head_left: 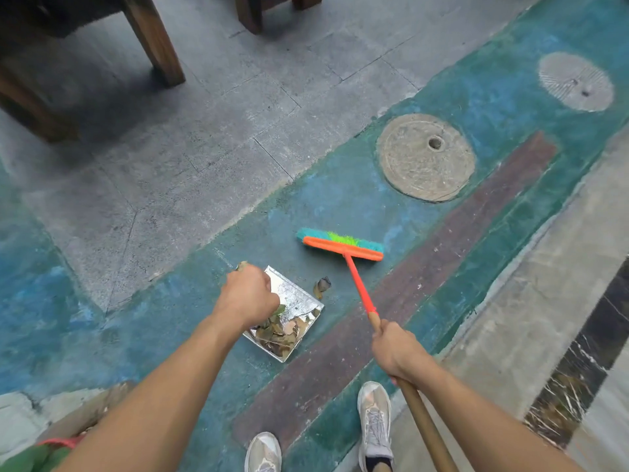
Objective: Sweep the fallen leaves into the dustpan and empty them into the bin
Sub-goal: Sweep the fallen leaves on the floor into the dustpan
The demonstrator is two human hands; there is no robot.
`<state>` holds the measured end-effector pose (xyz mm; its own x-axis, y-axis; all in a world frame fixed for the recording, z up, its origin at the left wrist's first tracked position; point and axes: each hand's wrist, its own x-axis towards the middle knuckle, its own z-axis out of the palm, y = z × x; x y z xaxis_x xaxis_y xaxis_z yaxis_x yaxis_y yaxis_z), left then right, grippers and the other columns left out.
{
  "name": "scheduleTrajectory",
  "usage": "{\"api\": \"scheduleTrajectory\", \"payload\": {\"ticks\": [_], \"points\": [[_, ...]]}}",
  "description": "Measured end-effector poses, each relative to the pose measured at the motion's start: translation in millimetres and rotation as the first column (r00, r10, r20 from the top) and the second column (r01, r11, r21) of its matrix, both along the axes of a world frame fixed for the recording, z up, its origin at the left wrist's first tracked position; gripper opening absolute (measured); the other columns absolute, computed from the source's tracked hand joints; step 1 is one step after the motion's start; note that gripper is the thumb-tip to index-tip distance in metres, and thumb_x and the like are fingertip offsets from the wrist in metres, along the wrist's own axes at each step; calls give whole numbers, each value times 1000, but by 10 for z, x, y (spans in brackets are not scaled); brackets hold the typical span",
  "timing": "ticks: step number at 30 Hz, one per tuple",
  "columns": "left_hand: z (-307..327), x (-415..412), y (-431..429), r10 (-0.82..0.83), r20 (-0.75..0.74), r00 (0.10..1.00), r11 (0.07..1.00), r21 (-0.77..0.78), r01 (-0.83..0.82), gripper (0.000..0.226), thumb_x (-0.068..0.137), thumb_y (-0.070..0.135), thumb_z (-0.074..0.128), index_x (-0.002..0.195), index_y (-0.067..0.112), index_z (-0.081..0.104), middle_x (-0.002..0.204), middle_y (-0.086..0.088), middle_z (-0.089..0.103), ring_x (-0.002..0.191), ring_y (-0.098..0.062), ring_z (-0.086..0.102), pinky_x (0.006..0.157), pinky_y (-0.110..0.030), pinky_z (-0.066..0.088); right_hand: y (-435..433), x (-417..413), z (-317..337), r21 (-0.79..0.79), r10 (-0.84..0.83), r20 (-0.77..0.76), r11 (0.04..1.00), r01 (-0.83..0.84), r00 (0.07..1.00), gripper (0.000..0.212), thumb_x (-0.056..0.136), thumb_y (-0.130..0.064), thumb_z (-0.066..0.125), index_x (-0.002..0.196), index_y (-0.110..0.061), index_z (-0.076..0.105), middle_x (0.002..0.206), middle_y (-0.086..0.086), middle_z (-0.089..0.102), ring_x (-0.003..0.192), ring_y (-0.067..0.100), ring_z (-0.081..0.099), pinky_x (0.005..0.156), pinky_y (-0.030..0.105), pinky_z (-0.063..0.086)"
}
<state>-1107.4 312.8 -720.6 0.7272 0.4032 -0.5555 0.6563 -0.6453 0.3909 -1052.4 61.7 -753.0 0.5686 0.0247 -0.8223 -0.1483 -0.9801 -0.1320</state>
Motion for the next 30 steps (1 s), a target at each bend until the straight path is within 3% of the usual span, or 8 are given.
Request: {"api": "scheduleTrajectory", "payload": {"ticks": [3,6,8,11,16,21,25,30], "points": [[19,-28,-42,-26,10,1000,1000,-2,26,30,65,-2,44,46,14,27,49,-8,26,66,-44,33,55,-47,39,179,-378,79,4,-114,-44,993,114,993,32,95,-19,36,124,-14,47,109,14,53,46,22,57,36,23,45],[35,2,-112,8,38,999,1000,-1,-8,29,66,-1,45,47,12,28,53,-25,34,76,-50,45,50,-45,35,385,-635,172,41,-247,-137,966,255,959,17,93,-15,39,105,-10,49,110,15,55,42,20,52,34,23,42],[34,14,-159,61,59,996,998,-26,-60,26,67,0,45,48,12,31,62,-29,50,77,-47,52,51,-44,40,467,-719,280,85,-310,-206,939,333,928,8,91,-11,40,84,-13,45,94,14,57,41,19,51,36,24,41],[33,-30,-187,105,76,992,994,-39,-102,26,70,2,46,48,12,35,71,-28,57,84,-43,60,62,-43,50,421,-723,479,164,-263,-270,935,314,926,26,96,-23,43,70,-19,42,66,5,49,32,11,48,31,20,38],[116,-128,-207,54,76,996,999,-11,-53,30,73,0,47,49,11,33,54,-18,45,92,-45,57,76,-44,50,-18,-575,958,219,-341,-408,864,453,847,24,96,-13,42,113,-11,60,45,4,40,29,12,31,31,15,25],[47,-209,-290,76,80,994,997,13,-77,24,66,1,48,48,11,36,48,-10,36,66,-36,43,56,-34,37,-555,-203,1334,188,-530,-477,718,670,701,29,102,-19,37,109,-33,61,50,-2,32,34,5,18,29,9,18],[11,-268,-321,164,142,976,986,16,-168,34,75,17,59,48,13,38,48,-7,44,65,-33,51,58,-32,42,-595,180,1285,256,-436,-390,795,550,811,30,102,-18,36,109,-35,60,54,-1,30,34,6,20,28,11,19],[67,-386,-332,297,282,912,949,20,-315,48,75,49,68,54,11,48,46,-1,52,54,-21,53,53,-28,38,-212,498,642,291,-84,-162,948,129,983,30,98,-17,38,120,-10,56,54,6,45,29,14,37,32,19,33]]}}
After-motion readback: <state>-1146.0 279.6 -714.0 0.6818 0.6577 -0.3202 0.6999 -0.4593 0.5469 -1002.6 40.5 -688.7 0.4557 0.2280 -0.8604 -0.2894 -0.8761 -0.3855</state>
